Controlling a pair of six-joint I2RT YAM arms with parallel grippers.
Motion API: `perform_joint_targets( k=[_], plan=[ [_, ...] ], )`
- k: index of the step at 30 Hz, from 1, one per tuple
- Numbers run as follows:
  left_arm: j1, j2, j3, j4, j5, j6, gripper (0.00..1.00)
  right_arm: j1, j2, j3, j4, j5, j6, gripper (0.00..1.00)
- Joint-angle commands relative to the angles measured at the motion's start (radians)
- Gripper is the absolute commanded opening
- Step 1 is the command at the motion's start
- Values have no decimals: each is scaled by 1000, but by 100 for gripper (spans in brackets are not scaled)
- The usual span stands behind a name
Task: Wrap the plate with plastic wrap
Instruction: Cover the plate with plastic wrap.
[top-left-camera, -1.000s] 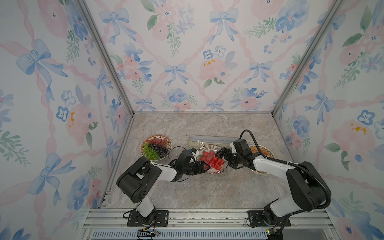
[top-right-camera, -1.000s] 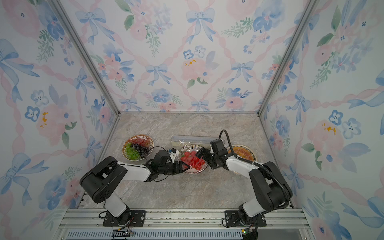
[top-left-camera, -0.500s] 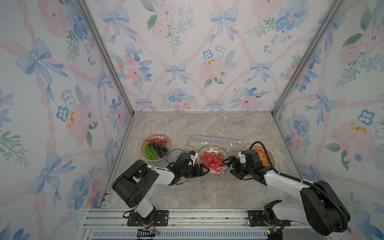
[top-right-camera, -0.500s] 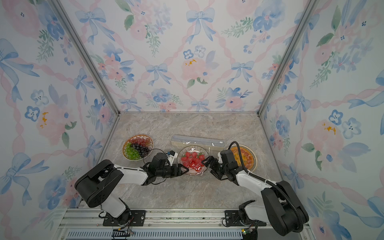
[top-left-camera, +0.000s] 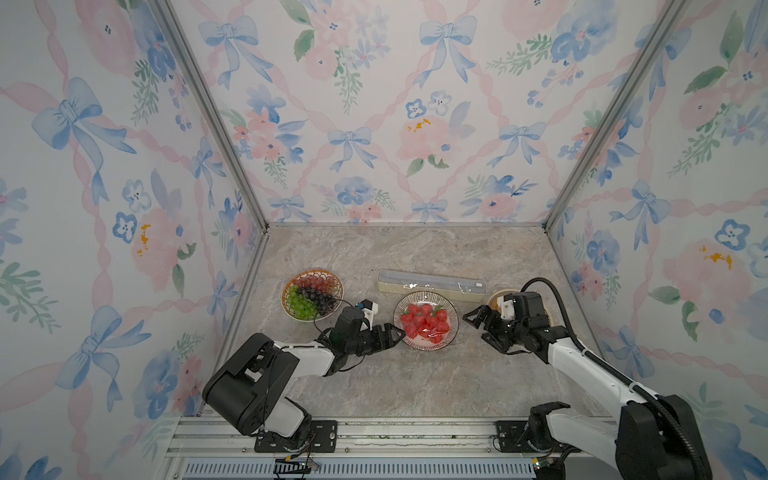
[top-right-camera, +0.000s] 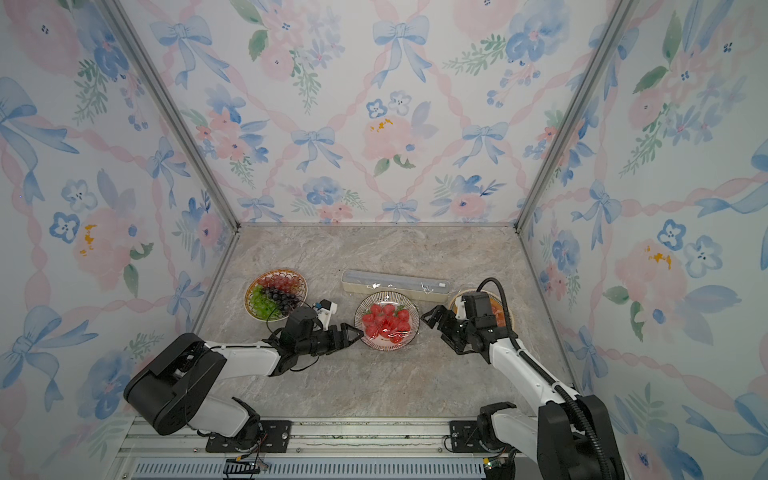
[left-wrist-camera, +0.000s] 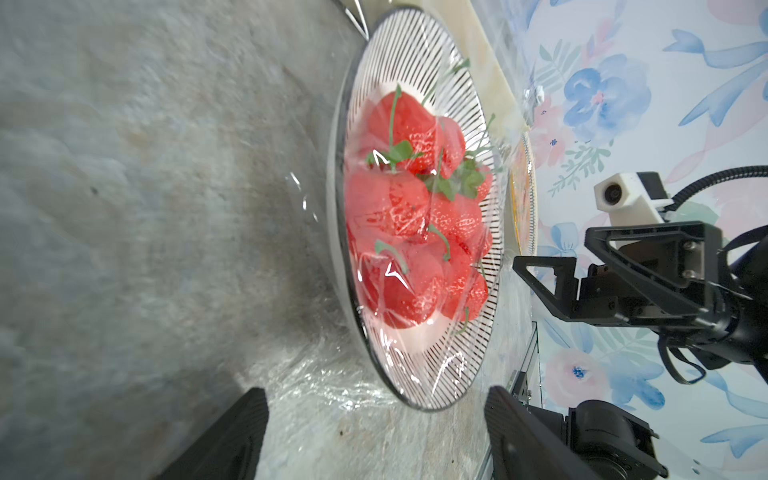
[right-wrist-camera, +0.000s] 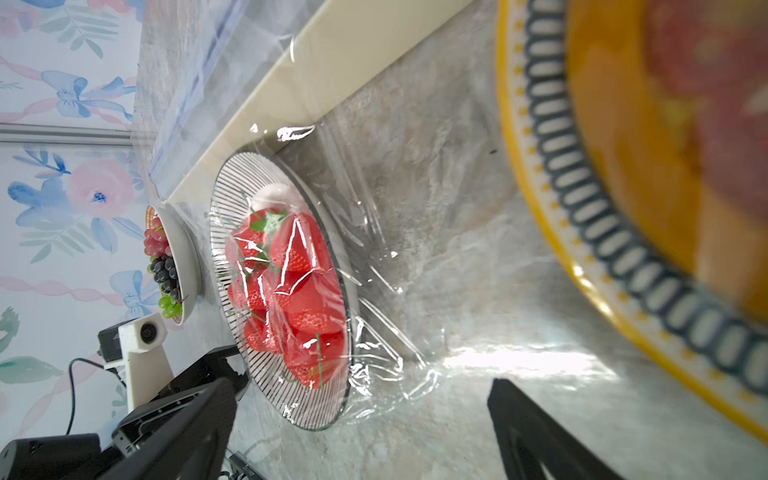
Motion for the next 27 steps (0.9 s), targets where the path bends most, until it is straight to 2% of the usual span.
perform_joint_targets(
  k=[1,7,12,19,27],
  plan=[
    [18,-25,-7,-32,-6,11,83,-22,-24,18,-73,-6,-57,97],
    [62,-11,102,-188,-48,134,83,82,89,127,-105,117,-106,97],
    [83,93,209,-196,7,190,83,129,218,190,-34,160,-107,97],
    [55,204,349,-196,52,214,82,226,349,252,73,120,-64,97],
    [-12,179,347,-196,95,188,81,302,356,243,120,80,-1,97]
  ],
)
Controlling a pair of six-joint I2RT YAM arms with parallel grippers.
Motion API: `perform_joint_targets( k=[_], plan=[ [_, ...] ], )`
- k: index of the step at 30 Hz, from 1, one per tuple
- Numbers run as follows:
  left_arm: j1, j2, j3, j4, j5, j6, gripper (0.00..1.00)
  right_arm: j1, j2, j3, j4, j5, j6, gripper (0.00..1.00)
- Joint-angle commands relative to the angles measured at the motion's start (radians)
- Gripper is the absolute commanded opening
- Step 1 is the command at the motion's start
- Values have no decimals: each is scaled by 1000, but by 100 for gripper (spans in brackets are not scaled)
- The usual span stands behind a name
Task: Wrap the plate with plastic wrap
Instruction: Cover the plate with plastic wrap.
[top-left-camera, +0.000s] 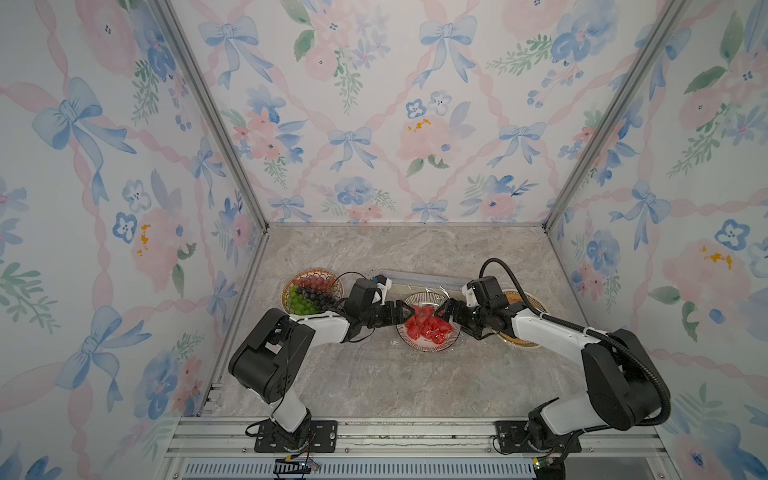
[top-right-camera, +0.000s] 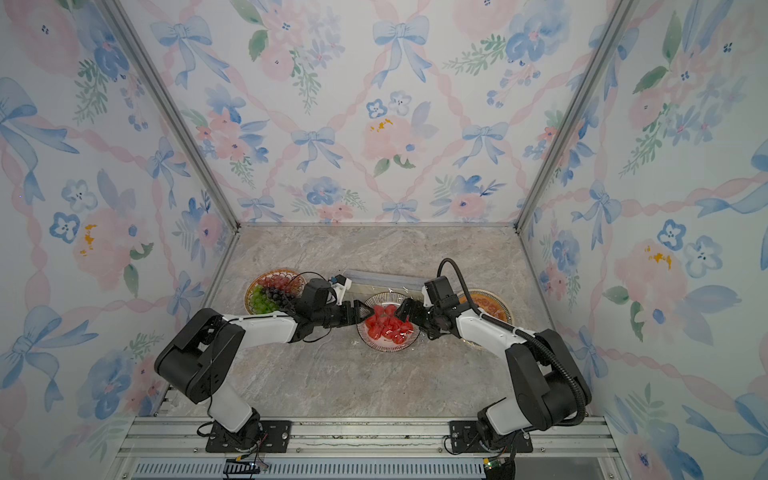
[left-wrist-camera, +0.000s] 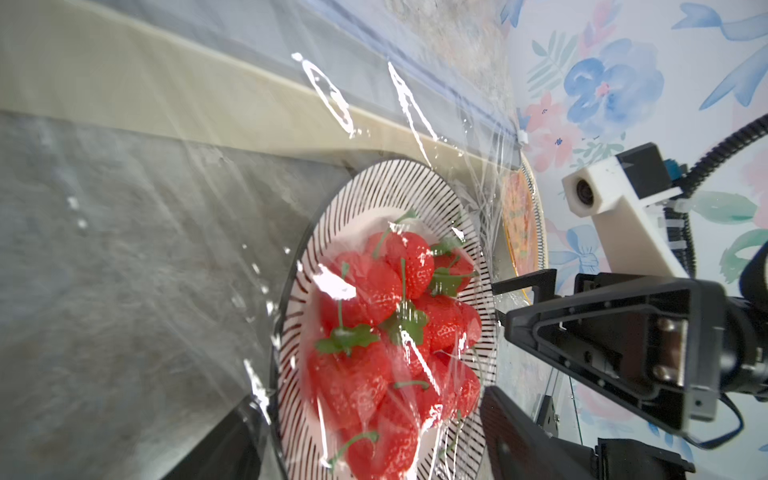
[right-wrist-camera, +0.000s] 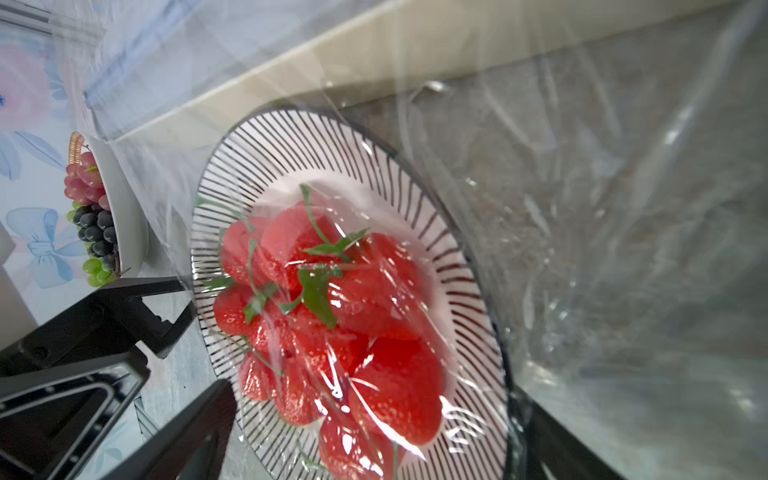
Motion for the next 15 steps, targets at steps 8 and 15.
perform_joint_targets(
  k=[8,15],
  plan=[
    [-71,-52,-95,3,22,-32,81,14,-77,-73,7,-26,52,97],
    [-36,-68,-142,2,-46,-29,83,-50,-145,-166,-21,-29,39,97]
  ],
)
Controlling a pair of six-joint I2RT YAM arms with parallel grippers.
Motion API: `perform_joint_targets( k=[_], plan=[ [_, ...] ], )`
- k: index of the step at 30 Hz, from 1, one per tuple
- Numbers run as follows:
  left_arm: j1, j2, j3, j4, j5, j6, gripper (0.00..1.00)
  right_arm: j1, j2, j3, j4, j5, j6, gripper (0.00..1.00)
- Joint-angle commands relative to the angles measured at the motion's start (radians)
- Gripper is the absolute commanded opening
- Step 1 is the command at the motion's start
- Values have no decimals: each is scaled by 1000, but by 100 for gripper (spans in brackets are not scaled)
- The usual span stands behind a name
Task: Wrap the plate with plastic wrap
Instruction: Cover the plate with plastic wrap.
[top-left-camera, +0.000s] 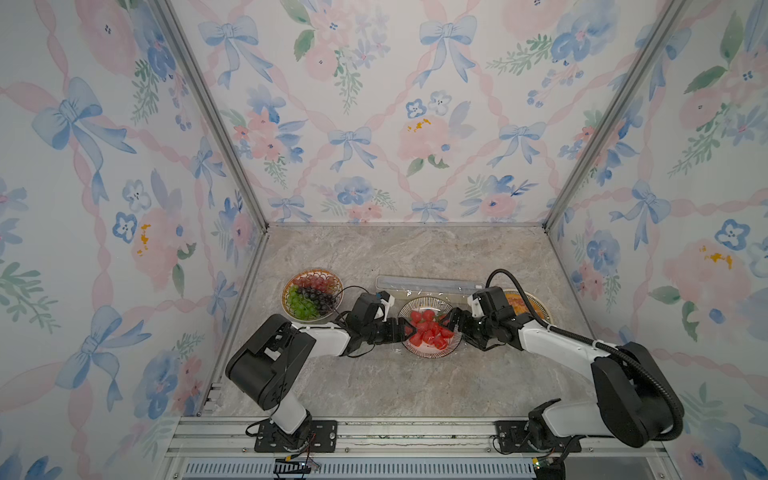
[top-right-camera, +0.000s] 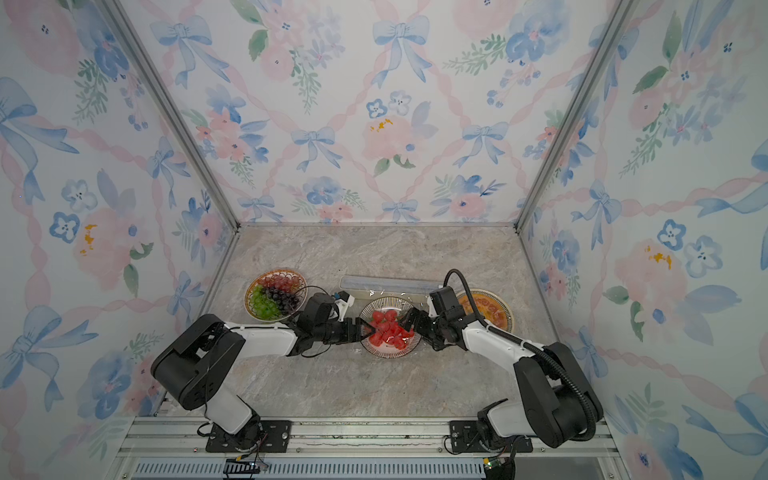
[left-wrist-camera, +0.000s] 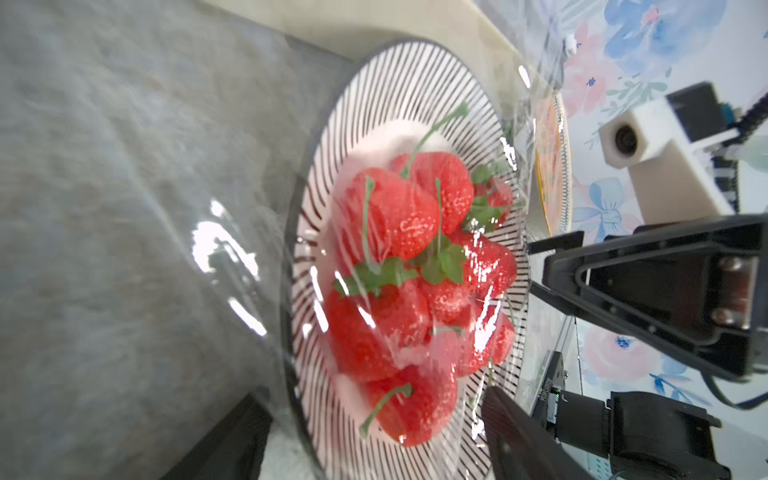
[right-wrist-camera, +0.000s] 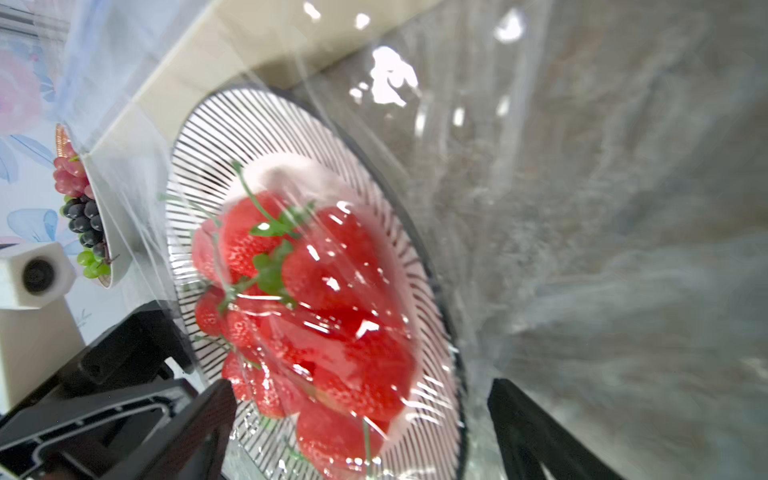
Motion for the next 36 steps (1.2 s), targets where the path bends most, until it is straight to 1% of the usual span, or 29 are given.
perform_joint_targets(
  k=[1,6,10,12,14,17,21,24,27,29,32,34,36],
  plan=[
    [27,-38,-29,-5,-33,-4,83,-30,-58,-31,-47,-3,-12,97],
    [77,-98,-45,-40,-37,14,83,-55,-154,-21,-192,36,-47,97],
    [86,-136,-65,-73,-11,8,83,-46,-220,3,-302,67,-17,97],
    [83,-157,-96,-74,24,-19,82,-33,-250,-5,-321,81,46,97],
    [72,-181,-130,-74,53,-43,82,-7,-257,-26,-286,71,141,97],
    [50,-204,-167,-73,89,-80,82,58,-216,-28,-243,78,270,97],
    [5,-190,-166,-74,123,-105,82,131,-92,36,-224,77,378,97],
    [-16,-176,-156,-74,109,-112,82,164,-15,90,-227,107,388,97],
    [-20,-167,-155,-72,89,-112,82,168,39,102,-145,100,400,97],
    [-21,-156,-148,-73,96,-107,82,168,68,125,-147,113,382,97],
    [-27,-149,-140,-71,99,-103,82,160,87,150,-154,134,354,97],
    [-26,-149,-134,-68,94,-106,82,144,82,138,-123,134,355,97],
    [-26,-149,-131,-65,88,-109,82,124,75,109,-49,114,368,97]
  ],
)
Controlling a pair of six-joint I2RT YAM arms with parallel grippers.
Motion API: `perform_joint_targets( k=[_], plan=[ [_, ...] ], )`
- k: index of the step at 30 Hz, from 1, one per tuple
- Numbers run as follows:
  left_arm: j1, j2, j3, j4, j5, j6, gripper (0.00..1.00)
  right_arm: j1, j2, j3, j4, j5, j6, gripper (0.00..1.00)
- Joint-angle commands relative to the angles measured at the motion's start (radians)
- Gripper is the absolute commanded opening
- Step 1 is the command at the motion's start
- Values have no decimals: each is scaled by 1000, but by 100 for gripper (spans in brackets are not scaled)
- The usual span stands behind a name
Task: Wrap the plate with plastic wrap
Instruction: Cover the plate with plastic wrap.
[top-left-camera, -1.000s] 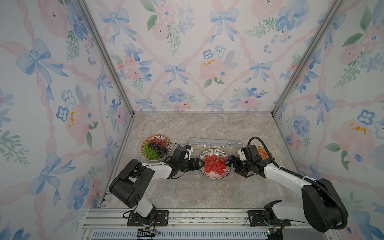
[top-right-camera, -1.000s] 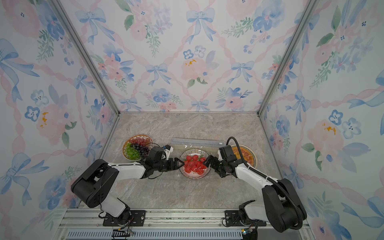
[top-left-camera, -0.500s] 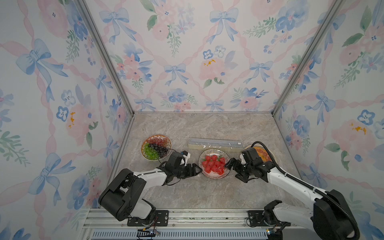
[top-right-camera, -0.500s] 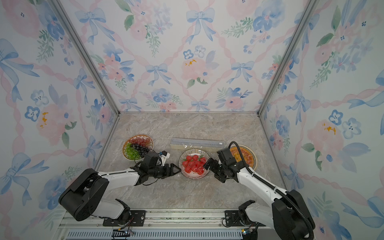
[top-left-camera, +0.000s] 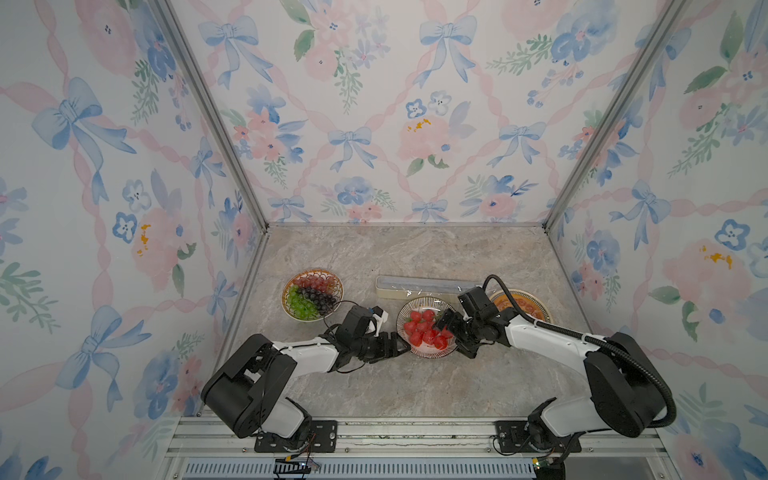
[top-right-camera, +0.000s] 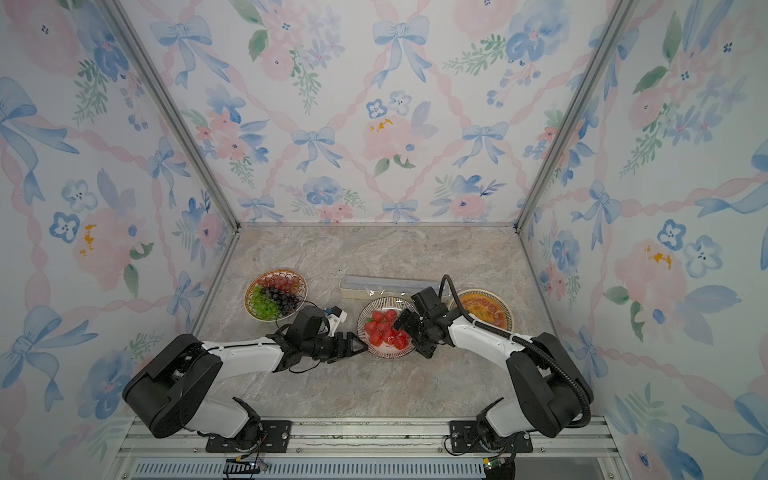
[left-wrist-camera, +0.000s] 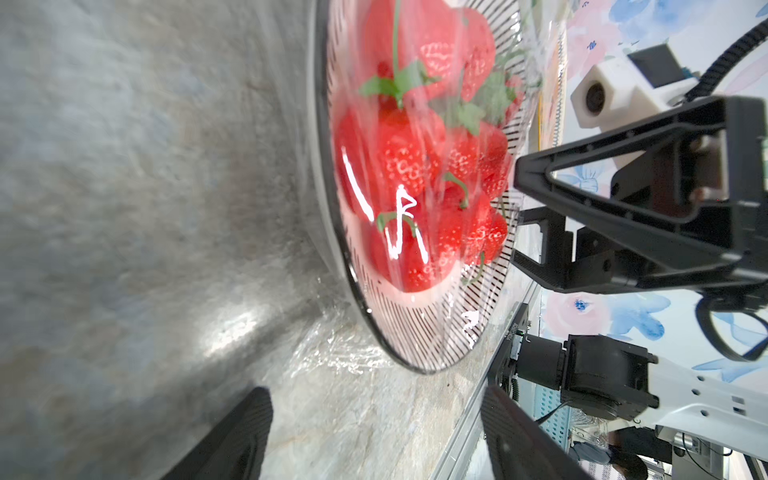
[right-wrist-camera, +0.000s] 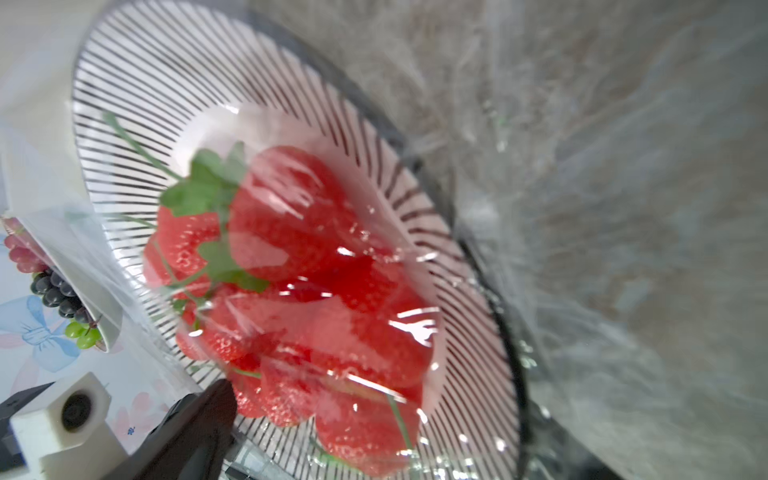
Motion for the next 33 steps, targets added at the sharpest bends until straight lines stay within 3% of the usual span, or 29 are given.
perform_joint_targets(
  k=[1,9,18,24,33],
  plan=[
    [-5,13,16,3,-7,-9,82,-31,-6,-29,108,-2,21,97],
    [-4,7,10,11,-22,-19,82,-58,-55,-51,98,-17,20,97],
    [4,1,7,11,-32,-25,82,-103,-95,-117,-62,-11,-49,97],
    [3,6,3,11,-33,-22,82,-128,-46,-41,-41,9,-146,97],
    [3,2,-3,10,-30,-20,82,-114,48,17,113,-53,-152,97]
  ],
)
